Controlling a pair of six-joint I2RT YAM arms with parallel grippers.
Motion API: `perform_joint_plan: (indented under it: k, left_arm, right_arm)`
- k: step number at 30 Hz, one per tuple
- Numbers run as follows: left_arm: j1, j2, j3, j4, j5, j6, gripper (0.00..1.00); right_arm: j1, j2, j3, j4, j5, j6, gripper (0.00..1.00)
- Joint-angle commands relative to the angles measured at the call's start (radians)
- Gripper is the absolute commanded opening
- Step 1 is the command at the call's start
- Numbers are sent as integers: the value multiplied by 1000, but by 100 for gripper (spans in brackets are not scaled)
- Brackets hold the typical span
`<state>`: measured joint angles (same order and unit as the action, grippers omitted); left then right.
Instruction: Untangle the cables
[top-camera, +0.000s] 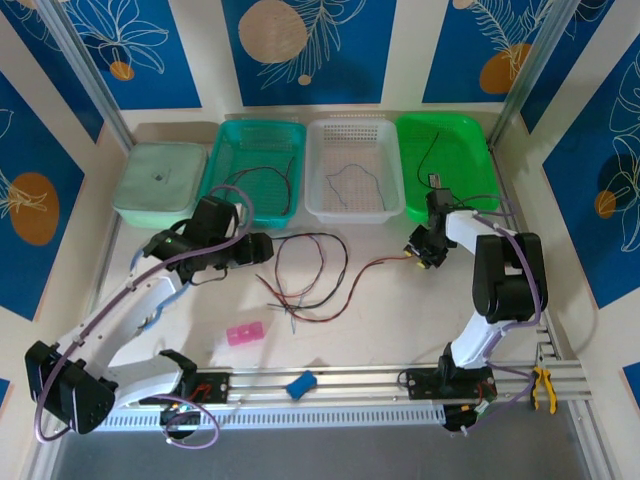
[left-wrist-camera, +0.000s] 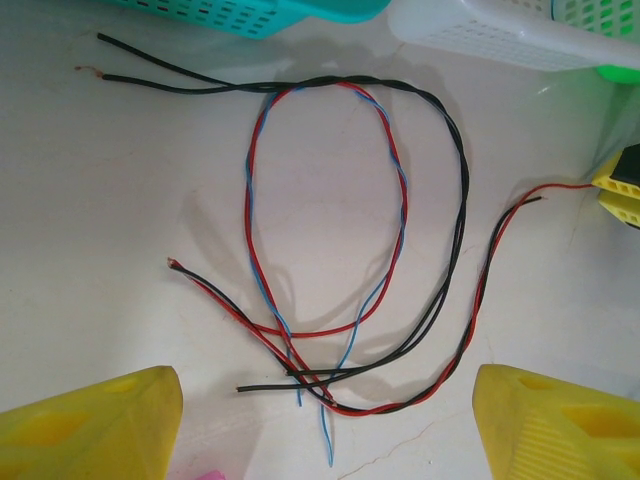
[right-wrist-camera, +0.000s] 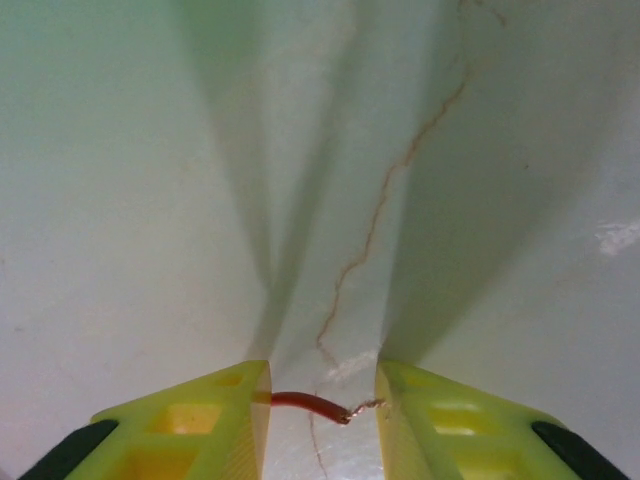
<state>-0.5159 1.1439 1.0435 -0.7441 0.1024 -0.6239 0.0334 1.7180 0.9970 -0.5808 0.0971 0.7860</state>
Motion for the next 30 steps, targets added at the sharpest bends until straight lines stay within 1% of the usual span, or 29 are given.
perform_joint_plan:
  k: [1, 6, 11, 17, 21, 30]
  left_arm:
    - [-19, 10, 39, 2, -12, -10, 77]
    - [-28, 16, 47, 1, -18, -11, 77]
    - [-42, 17, 59, -11, -33, -3, 77]
    - [-93, 21, 94, -66, -98, 59, 78]
    - [-122, 12, 104, -63, -104, 65, 78]
    - [-183, 48, 180, -52, -127, 79, 78]
  right_arm:
    - [6, 18, 20, 22, -13, 7, 32]
    - [5, 32, 29, 25, -8, 7, 28]
    - [5, 26, 32, 24, -16, 9, 15]
    - [3, -36, 32, 10, -20, 4, 0]
    - [3, -106, 34, -20, -31, 1, 0]
    - [5, -362, 75, -117, -47, -4, 0]
